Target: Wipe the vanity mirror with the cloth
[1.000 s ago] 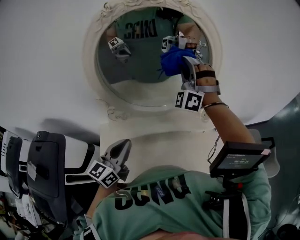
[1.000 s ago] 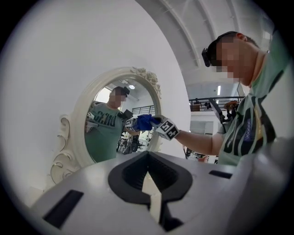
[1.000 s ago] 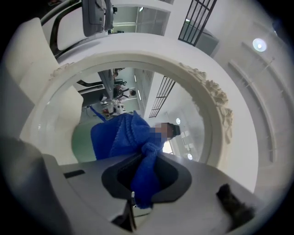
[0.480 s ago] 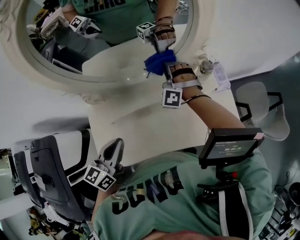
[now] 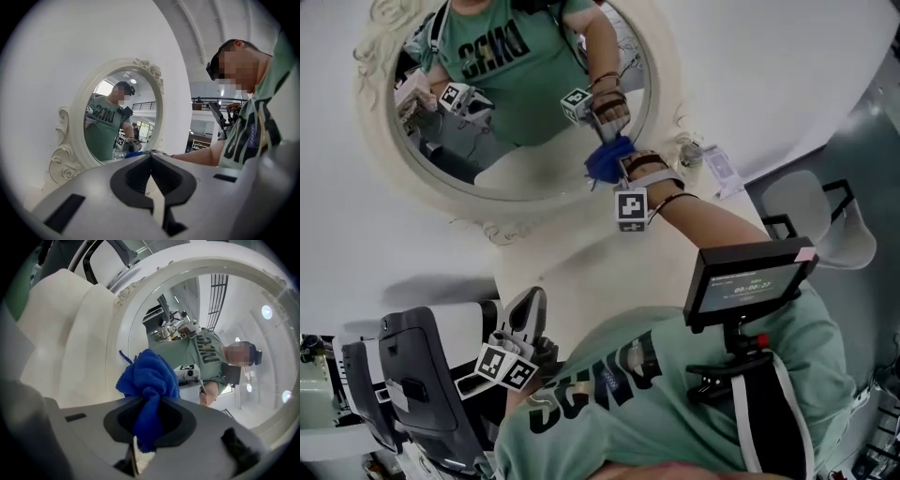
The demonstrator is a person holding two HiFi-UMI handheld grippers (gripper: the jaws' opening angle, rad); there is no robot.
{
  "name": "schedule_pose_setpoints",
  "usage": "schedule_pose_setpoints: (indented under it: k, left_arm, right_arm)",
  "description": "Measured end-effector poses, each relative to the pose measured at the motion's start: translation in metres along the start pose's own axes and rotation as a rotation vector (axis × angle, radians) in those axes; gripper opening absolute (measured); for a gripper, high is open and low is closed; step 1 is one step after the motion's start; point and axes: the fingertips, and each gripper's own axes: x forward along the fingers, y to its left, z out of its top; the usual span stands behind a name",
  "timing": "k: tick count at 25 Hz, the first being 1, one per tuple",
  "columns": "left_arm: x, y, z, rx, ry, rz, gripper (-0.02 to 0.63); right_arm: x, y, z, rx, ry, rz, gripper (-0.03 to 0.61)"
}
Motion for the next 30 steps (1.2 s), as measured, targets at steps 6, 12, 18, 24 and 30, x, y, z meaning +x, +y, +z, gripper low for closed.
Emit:
schedule_pose_setpoints:
  k: [6,12,18,24,30]
  left_arm:
    - [-0.025,0.028,0.027,0.034,-0.118,0.032,0.009]
    - [-0.054,0.053,0.041,0.053,-0.183,0.042,0.009]
    - [-0.070,0.068,0.044,0.041,-0.212,0.047,0.009]
    - [-0.084,0.079,0.043,0.027,-0.229,0.078,0.009]
    - [-0.085,0.084,0.043,0.013,-0.225,0.093,0.009]
  right_arm:
    - [-0.013,-0.012,0.018,-0.021,-0.032,0.066,0.055]
    - [-0.110,-0.170,0.075,0.061,-0.221,-0.285,0.055]
    - [-0.226,-0.370,0.115,0.121,-0.338,-0.750,0.055]
    - [-0.228,-0.412,0.150,0.066,-0.313,-0.808,0.057]
    - [-0.228,-0.415,0.153,0.057,-0.285,-0.857,0.055]
